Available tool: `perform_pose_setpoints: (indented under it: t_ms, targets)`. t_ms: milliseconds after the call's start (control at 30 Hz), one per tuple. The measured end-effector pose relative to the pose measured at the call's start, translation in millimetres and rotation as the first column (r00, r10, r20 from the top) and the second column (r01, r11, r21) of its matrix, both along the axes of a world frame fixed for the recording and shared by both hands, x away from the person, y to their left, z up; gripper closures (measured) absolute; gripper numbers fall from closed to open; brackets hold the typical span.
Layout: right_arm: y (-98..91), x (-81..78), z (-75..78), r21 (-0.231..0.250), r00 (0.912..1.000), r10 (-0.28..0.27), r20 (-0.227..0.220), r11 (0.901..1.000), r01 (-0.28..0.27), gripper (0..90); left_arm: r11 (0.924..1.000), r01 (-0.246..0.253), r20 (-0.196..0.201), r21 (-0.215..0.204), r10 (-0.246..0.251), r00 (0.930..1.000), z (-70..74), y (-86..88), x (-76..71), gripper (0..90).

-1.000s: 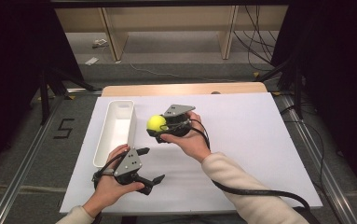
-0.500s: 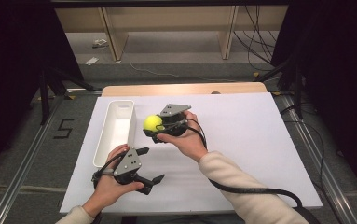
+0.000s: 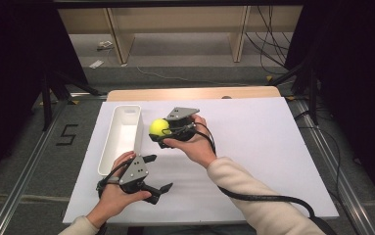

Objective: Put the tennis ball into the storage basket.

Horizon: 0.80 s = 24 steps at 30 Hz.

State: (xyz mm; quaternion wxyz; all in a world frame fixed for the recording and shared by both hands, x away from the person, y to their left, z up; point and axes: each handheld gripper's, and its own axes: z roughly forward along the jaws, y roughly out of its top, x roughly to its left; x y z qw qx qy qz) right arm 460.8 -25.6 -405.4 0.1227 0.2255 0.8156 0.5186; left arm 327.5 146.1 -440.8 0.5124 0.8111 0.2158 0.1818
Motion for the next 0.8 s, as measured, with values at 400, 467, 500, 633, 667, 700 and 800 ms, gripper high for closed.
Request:
perform_pose_setpoints:
  t_ms: [400,467,500,633,667,700,800]
  targets:
    - [3.2,2.1,-0.7,0.006,1.0,0.0,-0.002,1.0,0.0,26.1,1.0,0.0,0.004,-0.002,0.0,1.0,0.6,-0.6,-0.8,0.1]
    - [4.1,2.1,-0.3,0.005,1.0,0.001,0.0,1.0,-0.001,26.1,1.0,0.0,0.004,-0.001,0.0,1.0,0.5,-0.6,-0.7,0.1]
    - [4.6,2.0,0.0,0.005,1.0,0.004,0.0,1.0,-0.004,26.1,1.0,0.0,0.003,-0.003,0.0,1.0,0.4,-0.4,-0.7,0.1]
    - [5.6,2.3,2.1,0.007,1.0,0.004,0.007,1.0,-0.004,26.1,1.0,0.0,0.003,-0.004,0.0,1.0,0.6,0.0,-0.4,0.1]
    - [5.7,2.2,2.7,0.008,1.0,0.003,0.004,1.0,-0.003,26.1,1.0,0.0,0.002,-0.004,0.0,1.0,0.5,-0.1,-0.4,0.1]
    - [5.7,2.5,3.1,0.007,1.0,0.002,0.008,1.0,-0.002,26.1,1.0,0.0,0.002,-0.003,0.0,1.0,0.3,-0.2,-0.4,0.1]
    - [5.6,2.7,4.3,0.007,1.0,0.002,0.007,1.0,-0.002,26.1,1.0,0.001,0.001,-0.001,-0.001,1.0,0.1,-0.4,-0.5,0.1]
